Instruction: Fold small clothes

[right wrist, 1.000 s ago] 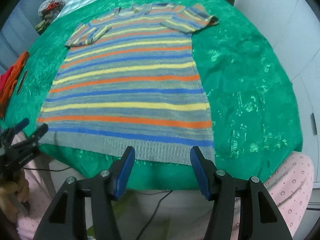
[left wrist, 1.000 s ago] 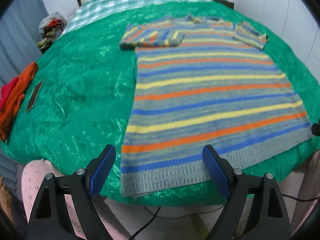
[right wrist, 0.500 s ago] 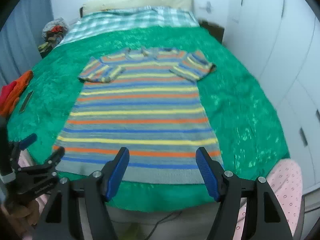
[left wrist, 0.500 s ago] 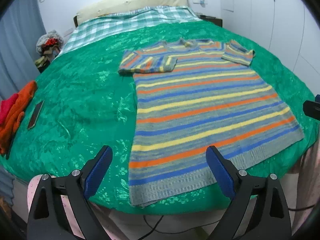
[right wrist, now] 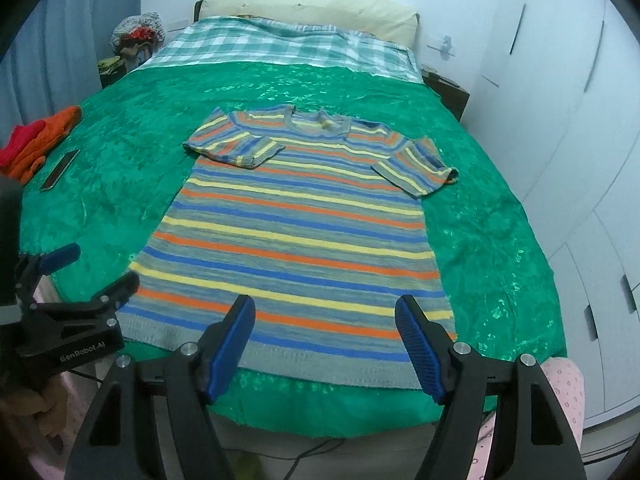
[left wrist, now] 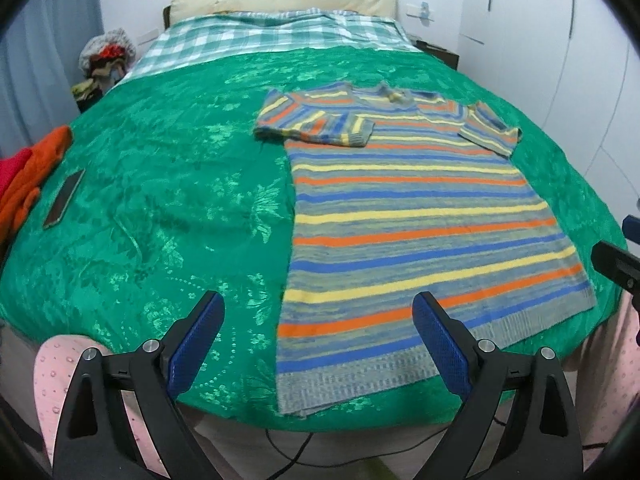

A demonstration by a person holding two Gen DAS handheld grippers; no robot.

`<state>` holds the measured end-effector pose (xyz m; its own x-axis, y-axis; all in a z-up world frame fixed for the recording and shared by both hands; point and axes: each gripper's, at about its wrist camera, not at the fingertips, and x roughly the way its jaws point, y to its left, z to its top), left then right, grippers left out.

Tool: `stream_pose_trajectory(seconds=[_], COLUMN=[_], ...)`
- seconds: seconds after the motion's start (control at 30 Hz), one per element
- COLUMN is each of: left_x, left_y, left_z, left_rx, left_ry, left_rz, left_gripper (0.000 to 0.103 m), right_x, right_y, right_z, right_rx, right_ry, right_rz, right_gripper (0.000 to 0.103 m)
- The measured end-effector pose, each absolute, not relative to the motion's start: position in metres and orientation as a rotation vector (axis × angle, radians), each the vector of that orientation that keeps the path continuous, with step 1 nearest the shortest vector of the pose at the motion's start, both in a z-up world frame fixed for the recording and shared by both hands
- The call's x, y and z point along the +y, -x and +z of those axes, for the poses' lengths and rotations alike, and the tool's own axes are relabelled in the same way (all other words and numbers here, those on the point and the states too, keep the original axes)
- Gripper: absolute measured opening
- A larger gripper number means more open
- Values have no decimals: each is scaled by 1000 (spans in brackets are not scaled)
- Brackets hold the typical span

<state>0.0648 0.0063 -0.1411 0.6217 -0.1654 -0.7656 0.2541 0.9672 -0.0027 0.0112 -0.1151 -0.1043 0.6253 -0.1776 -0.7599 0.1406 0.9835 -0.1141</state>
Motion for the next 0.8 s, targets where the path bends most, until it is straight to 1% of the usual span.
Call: stream_pose_trajectory(seconds=[0.4,0.8], left_x=[21,16], left_y=[-70,-66], left_z=[-142,-138], left_rx=[883,853], left_ry=[-55,-90], left_rz=[-229,-240], left_gripper=[96,96], right_x=[-95,-91], right_y=[-20,-20], right_z=[-105,-106], right_rx=[869,872], right_ry=[79,77], right_rz=[-127,-130], right_gripper=[72,72])
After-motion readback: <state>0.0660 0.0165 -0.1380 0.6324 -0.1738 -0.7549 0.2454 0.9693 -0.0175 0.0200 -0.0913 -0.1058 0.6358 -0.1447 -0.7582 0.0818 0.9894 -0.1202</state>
